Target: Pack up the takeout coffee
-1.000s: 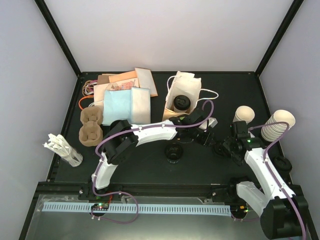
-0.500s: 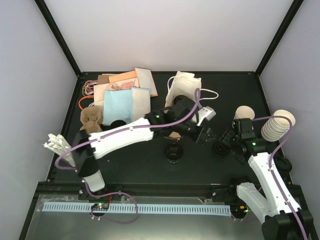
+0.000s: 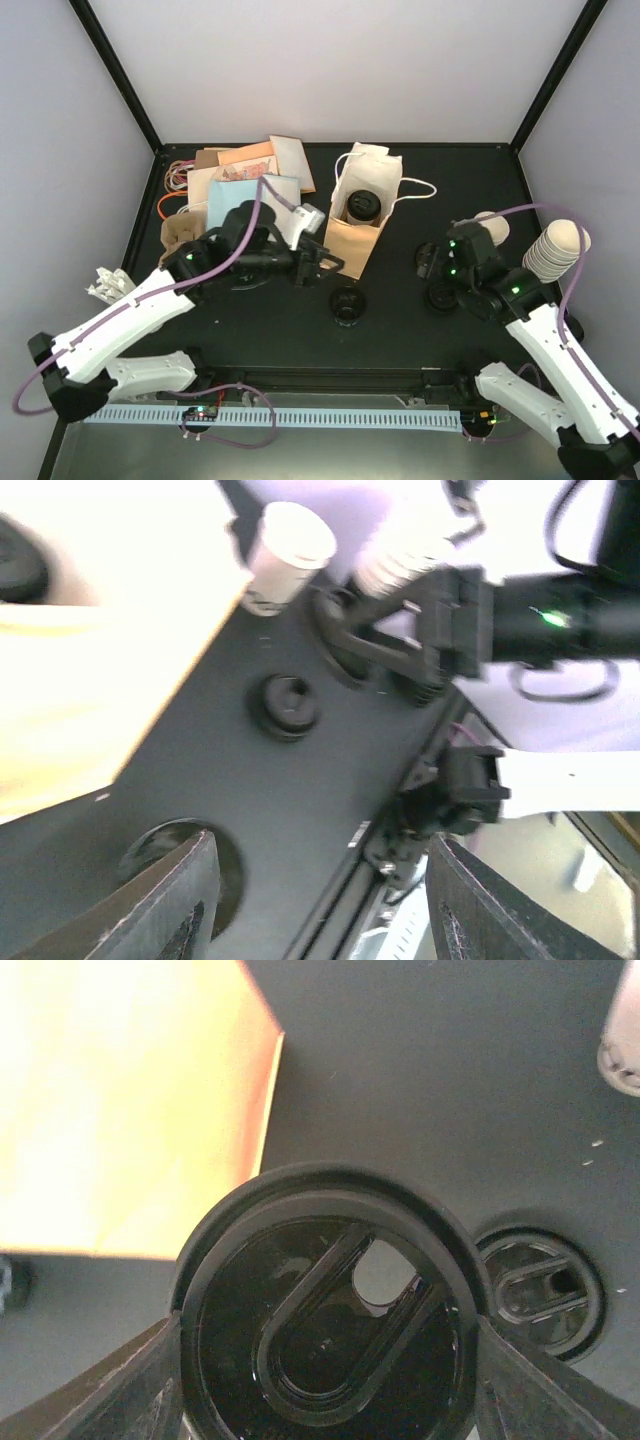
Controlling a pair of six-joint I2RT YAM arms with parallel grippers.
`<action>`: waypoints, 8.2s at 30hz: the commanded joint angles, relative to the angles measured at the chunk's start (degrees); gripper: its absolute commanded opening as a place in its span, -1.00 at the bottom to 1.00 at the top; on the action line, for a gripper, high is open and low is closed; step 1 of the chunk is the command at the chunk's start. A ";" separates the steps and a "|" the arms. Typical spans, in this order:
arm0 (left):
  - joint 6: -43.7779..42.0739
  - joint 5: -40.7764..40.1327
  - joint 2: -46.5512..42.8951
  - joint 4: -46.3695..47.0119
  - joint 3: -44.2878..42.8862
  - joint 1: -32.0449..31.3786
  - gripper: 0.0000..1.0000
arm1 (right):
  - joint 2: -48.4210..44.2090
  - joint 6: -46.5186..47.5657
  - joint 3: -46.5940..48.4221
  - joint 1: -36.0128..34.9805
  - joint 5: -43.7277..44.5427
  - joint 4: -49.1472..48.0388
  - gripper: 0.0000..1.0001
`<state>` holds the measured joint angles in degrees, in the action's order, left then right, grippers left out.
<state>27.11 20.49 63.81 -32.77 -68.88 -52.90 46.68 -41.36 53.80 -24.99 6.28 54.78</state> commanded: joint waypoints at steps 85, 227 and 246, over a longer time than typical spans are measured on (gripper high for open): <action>3.44 21.90 3.16 20.74 33.99 17.12 0.05 | 28.90 12.59 -3.67 -44.97 14.84 -18.37 0.46; 2.23 20.30 5.46 14.05 33.92 22.20 -0.40 | 31.28 20.66 -9.59 -51.52 5.61 -23.76 0.45; 1.73 26.44 7.06 16.78 34.70 22.28 -0.52 | 32.25 20.82 -9.04 -51.47 5.06 -23.33 0.45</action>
<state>29.61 44.93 70.48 -16.88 -34.20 -30.83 75.92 -20.88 46.92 -75.90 14.81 24.21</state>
